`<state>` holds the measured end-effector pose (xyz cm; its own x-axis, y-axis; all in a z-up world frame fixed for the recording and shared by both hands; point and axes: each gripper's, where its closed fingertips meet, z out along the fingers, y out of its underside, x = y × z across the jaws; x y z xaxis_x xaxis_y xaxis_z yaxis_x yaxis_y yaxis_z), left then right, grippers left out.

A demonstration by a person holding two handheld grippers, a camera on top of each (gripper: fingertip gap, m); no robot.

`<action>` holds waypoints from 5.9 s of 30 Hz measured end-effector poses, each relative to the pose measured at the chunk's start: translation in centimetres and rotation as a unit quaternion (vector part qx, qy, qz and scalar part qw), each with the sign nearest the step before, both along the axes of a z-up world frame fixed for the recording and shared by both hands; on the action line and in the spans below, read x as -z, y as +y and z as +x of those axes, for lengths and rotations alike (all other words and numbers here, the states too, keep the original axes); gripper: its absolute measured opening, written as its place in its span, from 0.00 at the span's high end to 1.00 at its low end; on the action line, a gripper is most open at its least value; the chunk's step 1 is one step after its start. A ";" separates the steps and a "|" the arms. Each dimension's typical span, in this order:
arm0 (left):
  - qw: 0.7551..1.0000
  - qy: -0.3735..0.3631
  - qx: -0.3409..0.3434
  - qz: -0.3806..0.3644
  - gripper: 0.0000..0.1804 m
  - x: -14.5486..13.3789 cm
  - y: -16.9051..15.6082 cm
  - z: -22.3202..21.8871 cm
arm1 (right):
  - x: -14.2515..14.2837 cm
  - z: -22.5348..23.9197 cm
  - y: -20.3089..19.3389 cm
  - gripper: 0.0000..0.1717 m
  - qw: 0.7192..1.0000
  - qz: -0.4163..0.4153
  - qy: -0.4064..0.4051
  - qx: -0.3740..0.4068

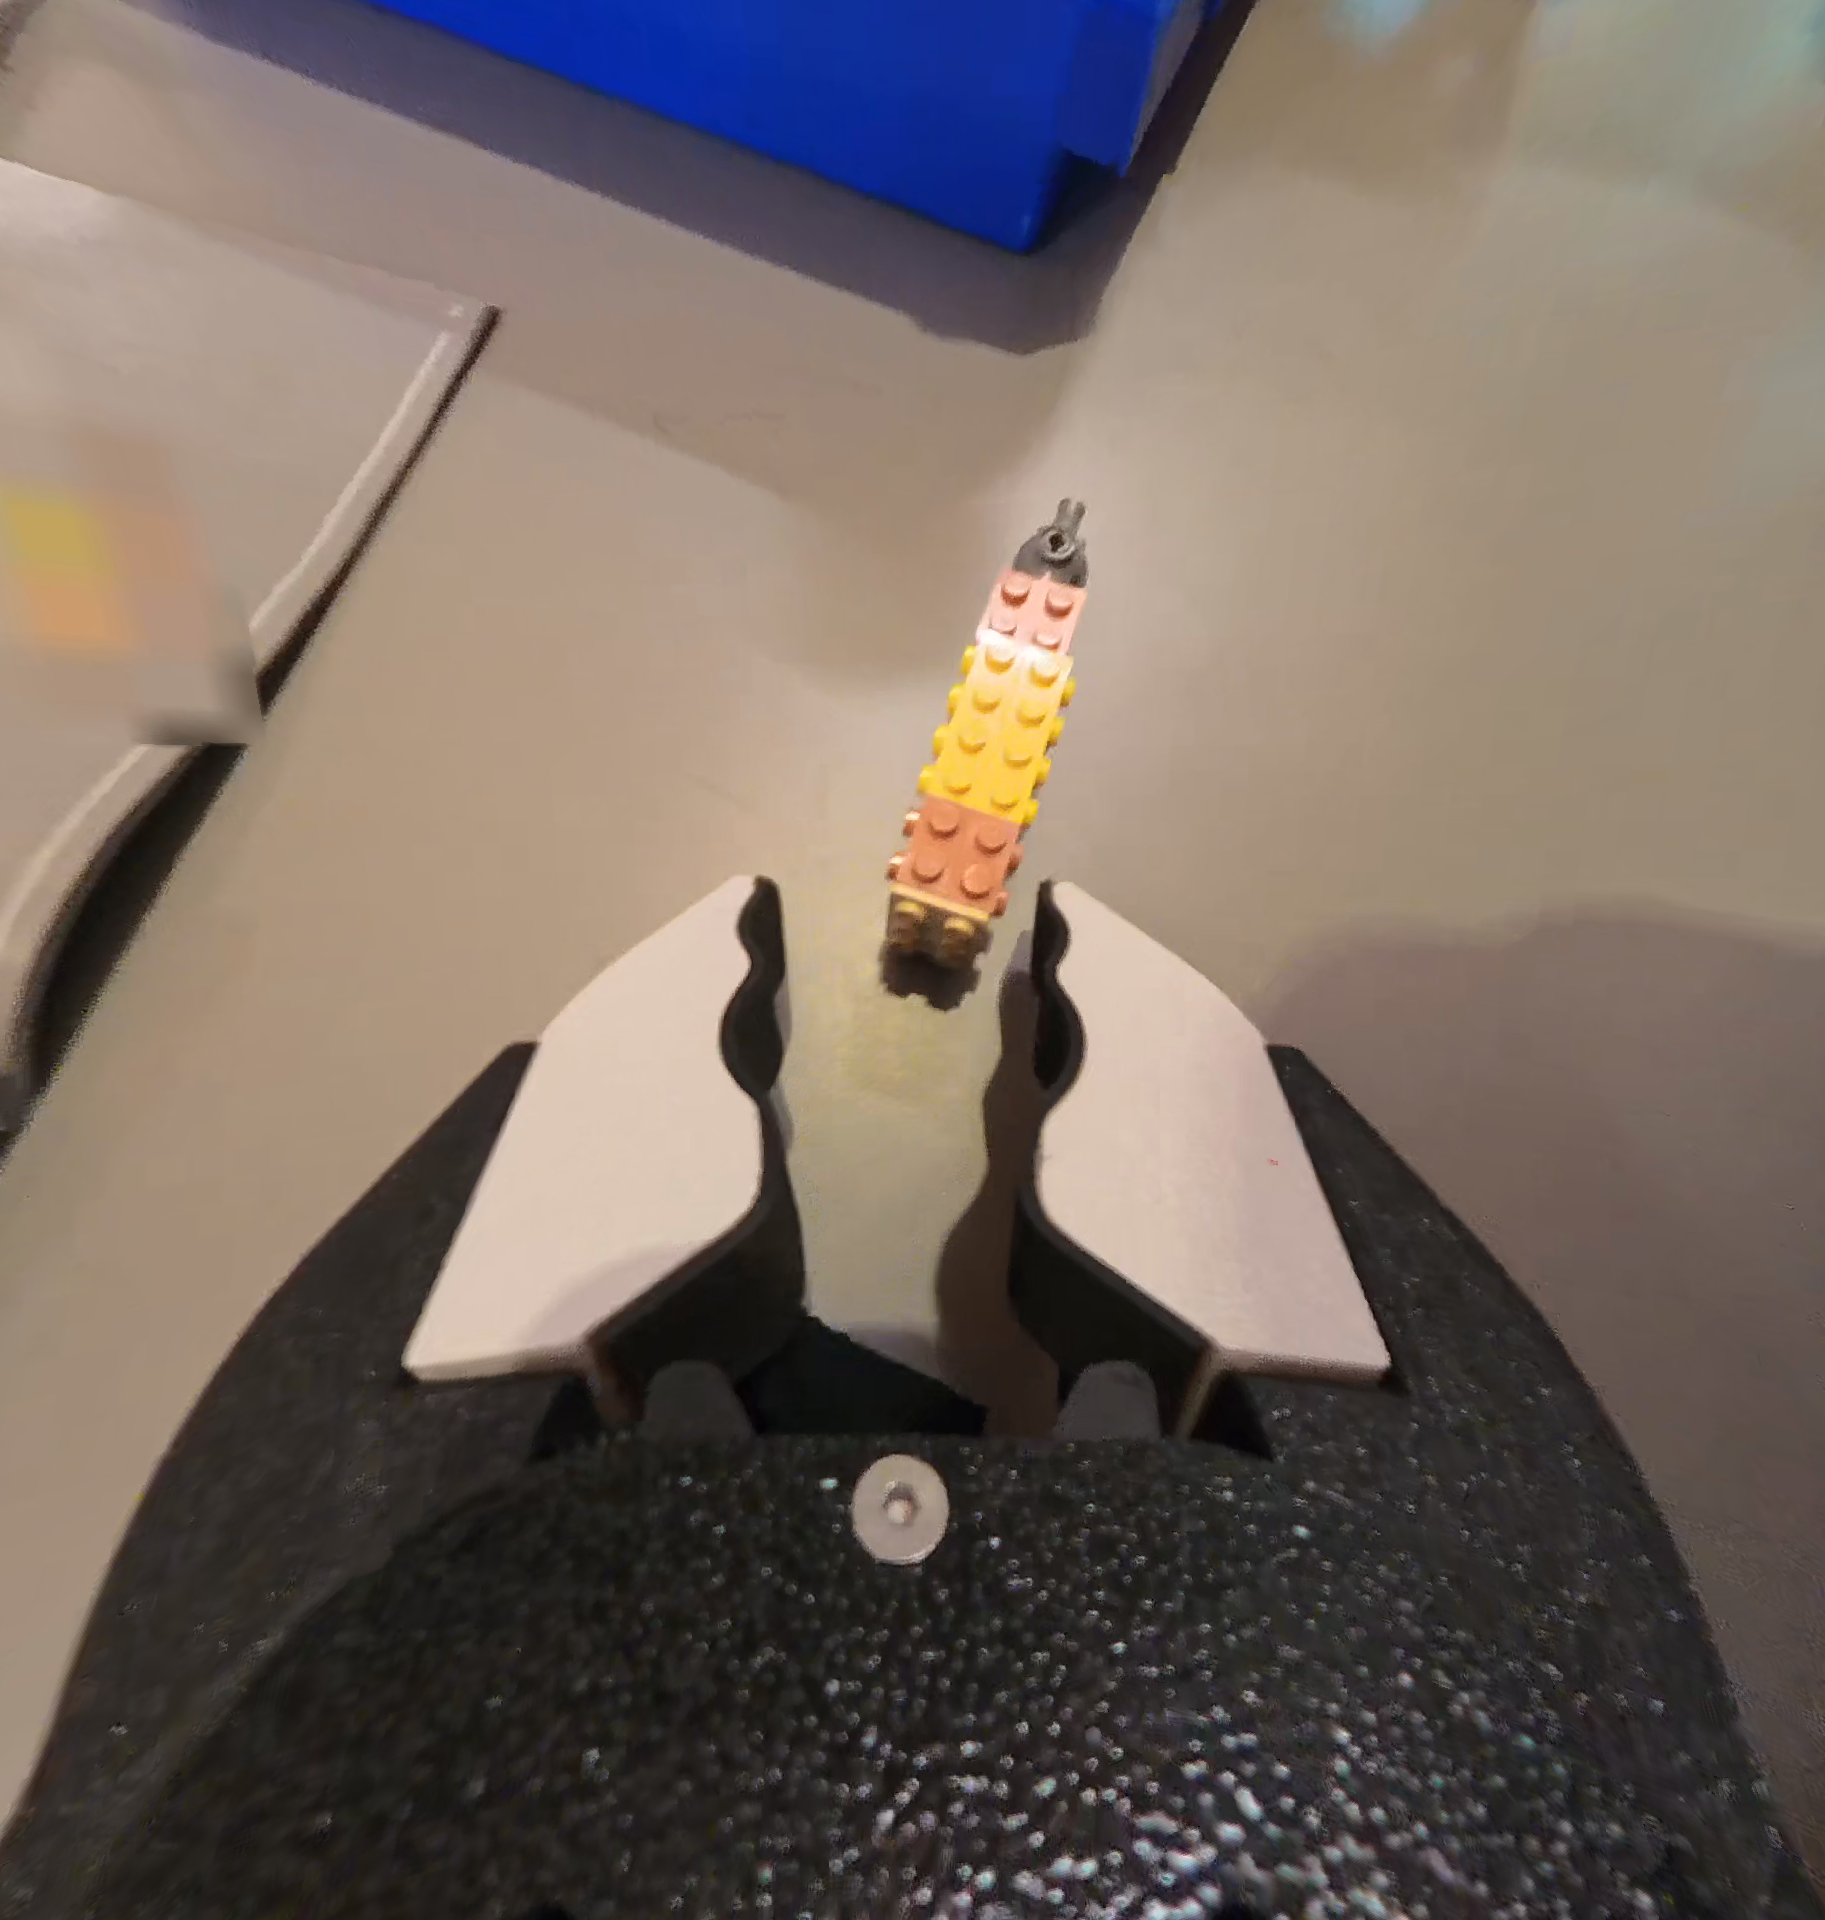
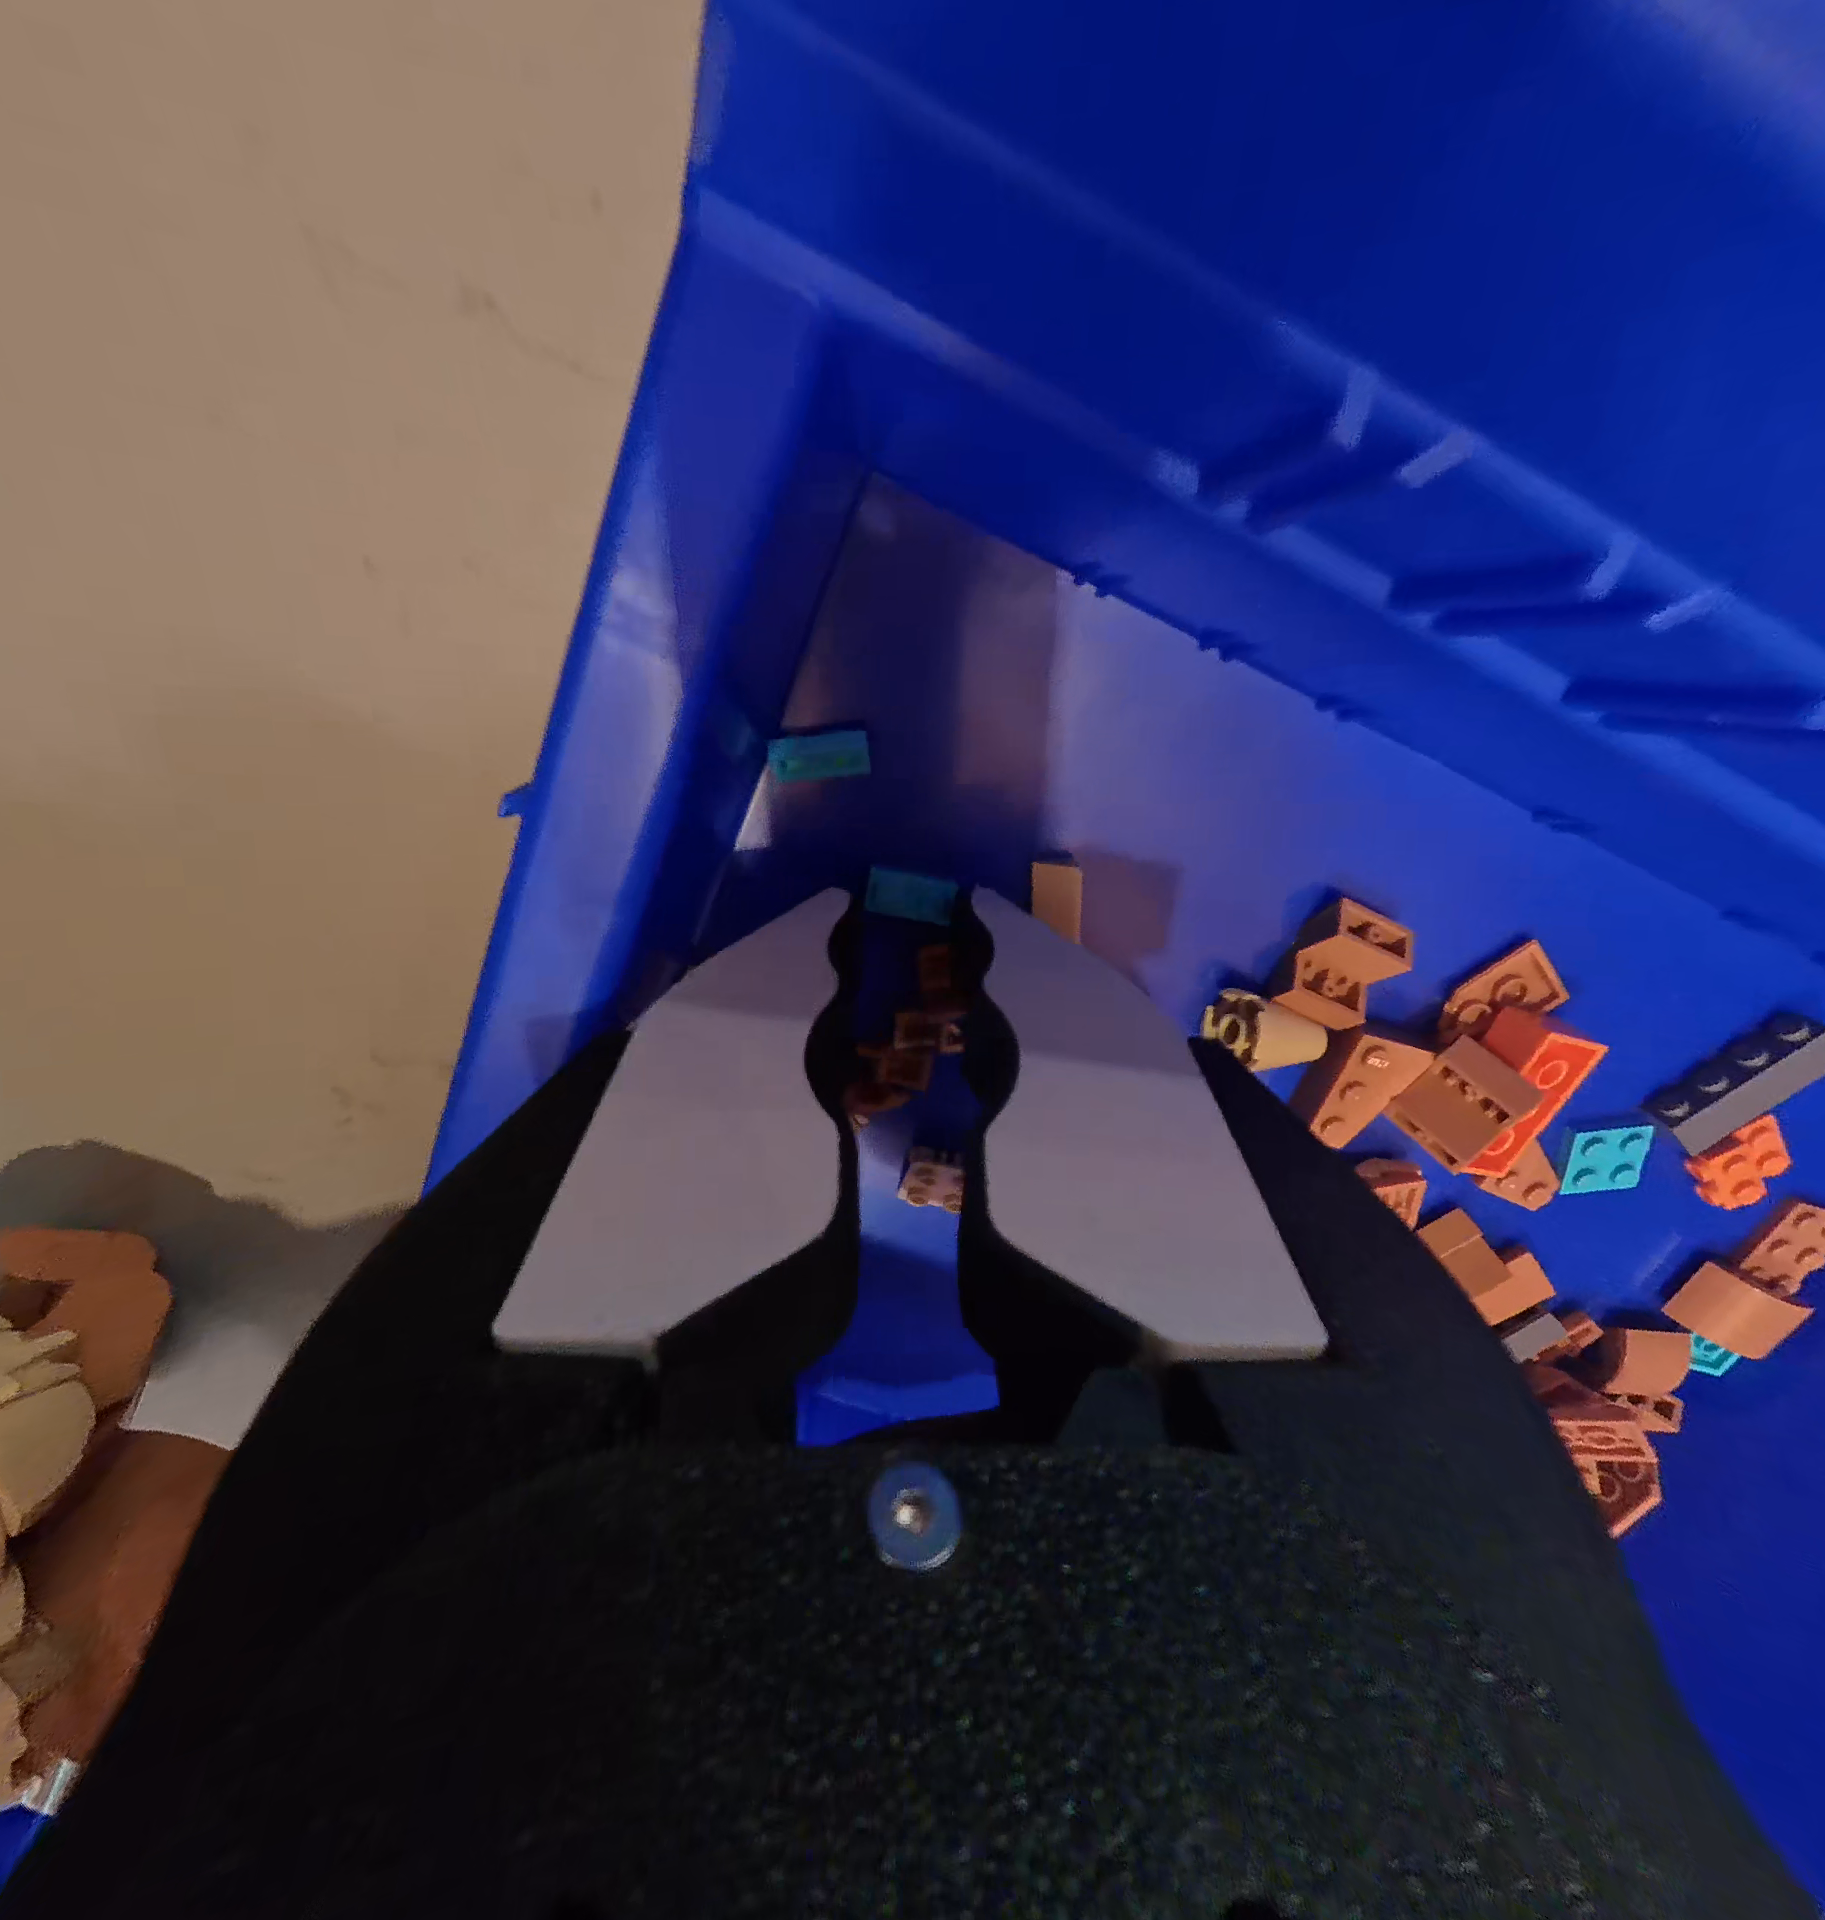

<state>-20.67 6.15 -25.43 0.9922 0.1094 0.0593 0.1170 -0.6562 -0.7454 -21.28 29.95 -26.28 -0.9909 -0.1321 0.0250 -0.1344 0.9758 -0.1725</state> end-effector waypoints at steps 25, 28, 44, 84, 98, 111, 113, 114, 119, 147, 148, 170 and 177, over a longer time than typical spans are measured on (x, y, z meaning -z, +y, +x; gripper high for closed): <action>0.992 0.045 0.120 -0.016 0.79 0.7 2.5 1.1 | -9.4 1.4 -3.7 0.91 0.972 -0.102 0.198 0.080; 0.992 0.047 0.117 -0.015 0.79 0.7 2.4 1.1 | -9.8 1.7 -3.9 0.91 0.969 -0.106 0.207 0.084; 0.991 0.078 0.104 0.000 0.88 0.2 1.9 1.1 | -11.7 3.6 -9.1 0.91 0.940 -0.193 0.264 0.100; 0.991 0.039 0.128 0.000 0.88 0.3 1.1 2.2 | -7.2 4.7 -18.0 0.91 0.942 -0.254 0.166 0.142; 0.991 0.032 0.127 -0.001 0.88 0.3 1.1 2.1 | -6.0 5.0 -19.0 0.91 0.942 -0.271 0.150 0.132; 0.993 0.019 0.119 0.000 0.89 0.3 0.9 1.8 | -4.5 5.4 -20.3 0.91 0.932 -0.319 0.129 0.111; 0.993 0.017 0.118 0.000 0.89 0.3 0.9 1.8 | -4.3 5.6 -20.5 0.91 0.931 -0.327 0.124 0.107; 0.993 0.016 0.118 0.000 0.89 0.3 0.9 1.8 | -4.2 5.7 -20.5 0.91 0.931 -0.329 0.122 0.105; 0.993 0.013 0.116 0.000 0.89 0.3 1.0 1.7 | -4.1 6.0 -20.7 0.91 0.929 -0.338 0.118 0.096; 0.993 0.015 0.117 0.000 0.89 0.3 0.9 1.7 | -3.8 6.0 -20.8 0.91 0.929 -0.337 0.123 0.094; 0.993 0.015 0.117 0.000 0.89 0.3 0.9 1.7 | -3.9 6.0 -20.8 0.91 0.929 -0.337 0.124 0.093; 0.993 0.018 0.120 -0.002 0.87 0.4 0.9 1.8 | -4.7 5.4 -20.7 0.91 0.922 -0.346 0.140 0.101; 0.993 0.017 0.117 0.000 0.82 0.3 0.9 1.8 | -4.8 5.3 -20.7 0.91 0.922 -0.346 0.143 0.102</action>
